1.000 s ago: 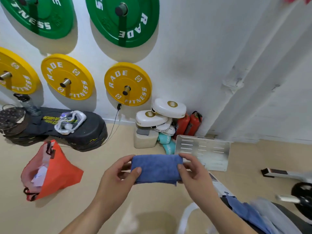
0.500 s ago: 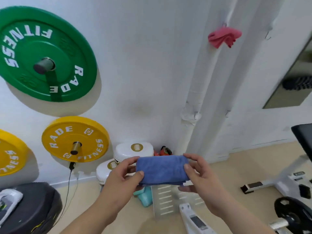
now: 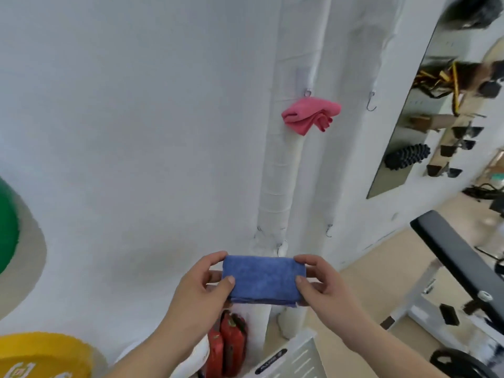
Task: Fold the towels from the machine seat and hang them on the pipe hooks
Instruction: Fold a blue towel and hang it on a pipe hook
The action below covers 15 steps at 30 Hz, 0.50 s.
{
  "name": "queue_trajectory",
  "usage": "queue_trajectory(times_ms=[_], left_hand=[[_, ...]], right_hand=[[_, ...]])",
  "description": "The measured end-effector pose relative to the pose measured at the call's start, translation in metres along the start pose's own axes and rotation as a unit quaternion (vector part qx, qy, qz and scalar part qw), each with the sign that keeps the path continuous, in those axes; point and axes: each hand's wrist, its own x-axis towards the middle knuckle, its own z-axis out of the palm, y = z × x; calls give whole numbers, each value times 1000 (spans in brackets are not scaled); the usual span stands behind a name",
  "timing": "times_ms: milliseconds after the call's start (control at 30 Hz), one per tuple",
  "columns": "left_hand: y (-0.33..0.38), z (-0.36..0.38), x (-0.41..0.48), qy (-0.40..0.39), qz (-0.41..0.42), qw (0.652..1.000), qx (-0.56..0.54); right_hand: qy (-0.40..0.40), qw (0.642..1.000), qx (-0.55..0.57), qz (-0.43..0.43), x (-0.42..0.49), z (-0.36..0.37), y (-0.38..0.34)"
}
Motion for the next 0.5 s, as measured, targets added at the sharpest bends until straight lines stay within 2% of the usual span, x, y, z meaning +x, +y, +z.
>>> queue_trajectory(times_ms=[100, 267, 500], left_hand=[[30, 13, 53, -49, 22, 998, 19], [70, 51, 124, -110, 65, 990, 61], [98, 135, 185, -116, 92, 987, 55]], right_hand=[[35, 999, 8, 26, 43, -16, -16], [102, 994, -25, -17, 109, -52, -36], [131, 990, -38, -18, 189, -130, -36]])
